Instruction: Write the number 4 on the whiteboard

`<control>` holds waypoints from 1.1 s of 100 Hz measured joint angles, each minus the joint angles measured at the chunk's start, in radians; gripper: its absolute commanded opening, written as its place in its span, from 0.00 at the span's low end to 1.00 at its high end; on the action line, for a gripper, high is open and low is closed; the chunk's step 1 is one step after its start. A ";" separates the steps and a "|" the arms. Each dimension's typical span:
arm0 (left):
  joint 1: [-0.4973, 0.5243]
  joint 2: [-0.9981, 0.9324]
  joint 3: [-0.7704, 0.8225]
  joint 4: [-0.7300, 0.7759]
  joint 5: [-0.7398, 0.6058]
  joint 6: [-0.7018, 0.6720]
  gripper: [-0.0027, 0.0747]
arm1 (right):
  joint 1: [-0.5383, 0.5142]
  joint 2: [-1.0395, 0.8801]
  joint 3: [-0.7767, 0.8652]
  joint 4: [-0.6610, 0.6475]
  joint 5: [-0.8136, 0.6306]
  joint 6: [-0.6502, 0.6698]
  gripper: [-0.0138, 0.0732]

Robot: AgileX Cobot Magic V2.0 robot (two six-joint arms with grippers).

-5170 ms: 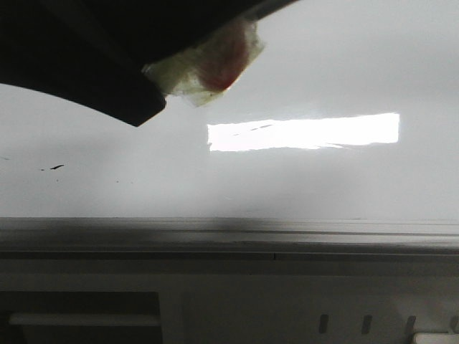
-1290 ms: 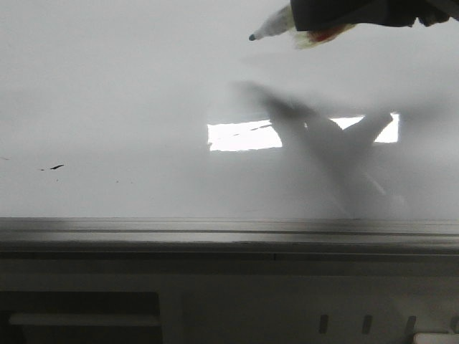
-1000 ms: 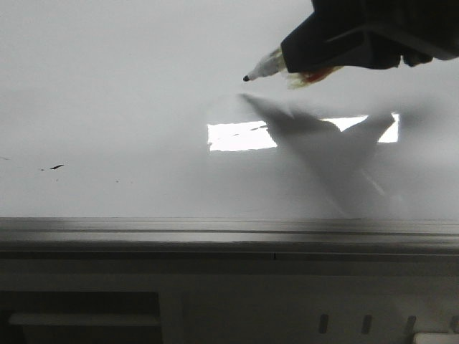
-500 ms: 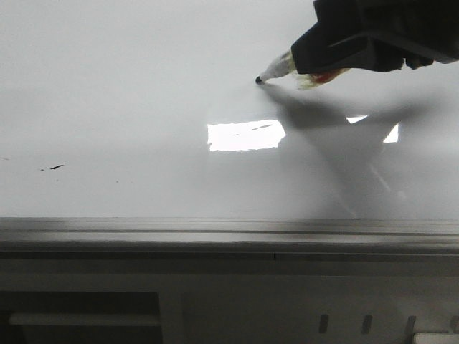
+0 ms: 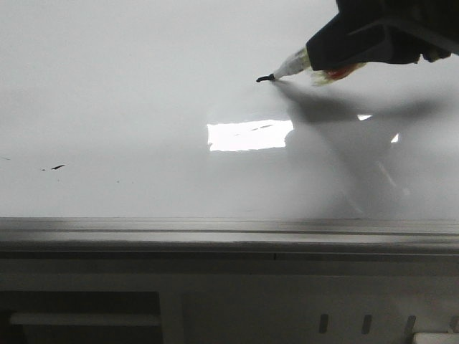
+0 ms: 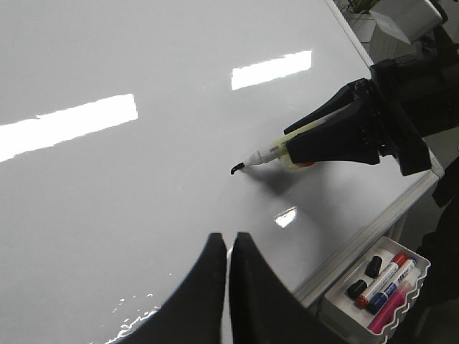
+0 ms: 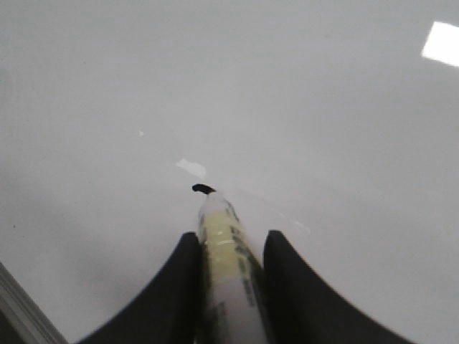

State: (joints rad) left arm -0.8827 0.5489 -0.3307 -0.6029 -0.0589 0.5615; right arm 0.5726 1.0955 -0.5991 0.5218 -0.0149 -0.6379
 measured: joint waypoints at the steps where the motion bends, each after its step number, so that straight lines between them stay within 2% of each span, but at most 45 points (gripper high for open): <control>1: 0.000 0.000 0.000 0.000 0.000 0.000 0.01 | 0.000 0.000 0.000 0.000 0.002 0.000 0.11; 48: 0.000 0.000 0.000 0.000 0.000 0.000 0.01 | 0.000 0.002 -0.002 0.000 0.015 0.000 0.11; 83: 0.000 0.000 0.000 0.000 0.000 0.000 0.01 | 0.119 0.090 -0.008 0.007 0.015 0.000 0.11; 110: 0.000 0.000 0.000 0.000 0.000 0.000 0.01 | 0.128 0.099 -0.008 0.042 0.015 0.000 0.11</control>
State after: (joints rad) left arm -0.8827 0.5489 -0.3307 -0.6029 -0.0589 0.5615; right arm 0.7005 1.1944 -0.6075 0.5634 0.0000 -0.6379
